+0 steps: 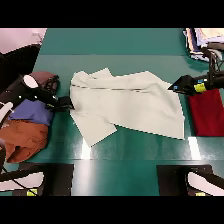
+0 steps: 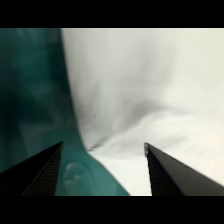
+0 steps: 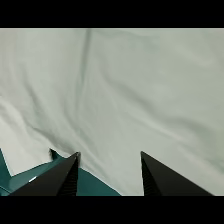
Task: Fold the shirts.
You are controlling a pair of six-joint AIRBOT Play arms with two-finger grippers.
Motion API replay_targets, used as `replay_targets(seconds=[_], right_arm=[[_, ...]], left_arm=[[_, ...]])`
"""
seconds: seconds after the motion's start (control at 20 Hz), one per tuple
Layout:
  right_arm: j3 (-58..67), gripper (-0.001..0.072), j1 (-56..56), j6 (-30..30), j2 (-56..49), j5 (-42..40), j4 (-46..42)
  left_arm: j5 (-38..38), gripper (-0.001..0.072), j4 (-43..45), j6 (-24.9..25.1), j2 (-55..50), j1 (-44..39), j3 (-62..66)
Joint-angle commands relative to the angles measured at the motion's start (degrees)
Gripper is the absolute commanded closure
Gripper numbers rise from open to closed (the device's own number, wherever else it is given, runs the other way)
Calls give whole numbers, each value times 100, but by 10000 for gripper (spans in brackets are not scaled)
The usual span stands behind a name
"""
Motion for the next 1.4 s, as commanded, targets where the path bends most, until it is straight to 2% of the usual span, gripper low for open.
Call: replay_targets(seconds=[0.0, 0.1, 0.15, 0.2, 0.25, 0.4, 0.55, 0.6, 0.85, 1.05, 1.2, 1.35], right_arm=[[-269, 278, -15, -2, 249, -105, 57], [-269, 279, -20, -2, 380, -142, 33], [-269, 279, -63, -2, 450, -111, 4], [-271, 279, -136, -2, 514, -2, -2], [-282, 279, -273, -2, 575, 179, -11], [-721, 279, -837, 2, 968, 507, -435], [-2017, 276, -1735, 70, 1574, 507, -1222], [-2522, 254, -2133, 61, 1694, 503, -1309], [-4175, 261, -3414, -22, 1735, 136, -1294], [-4437, 263, -3440, 4, 1659, -251, -1174], [-4441, 264, -3097, 0, 1198, -538, -719], [-4441, 287, -2629, 2, 894, -1207, -197]], left_arm=[[595, 105, -350, 72, 28, -254, -444], [688, 106, -385, 72, 35, -424, -448], [739, 284, -448, 72, 35, -433, -439], [782, 571, -428, 74, 39, -417, -411], [782, 684, -367, 63, 48, -393, -341], [424, 683, -219, 79, 74, -361, 76], [514, 683, -223, 184, 380, -361, 238], [564, 683, -216, 188, 468, -361, 247], [584, 683, -247, 184, 525, -361, 254], [579, 683, -249, 184, 525, -361, 254], [553, 683, -254, 181, 525, -361, 254], [511, 683, -251, 181, 525, -361, 254]])
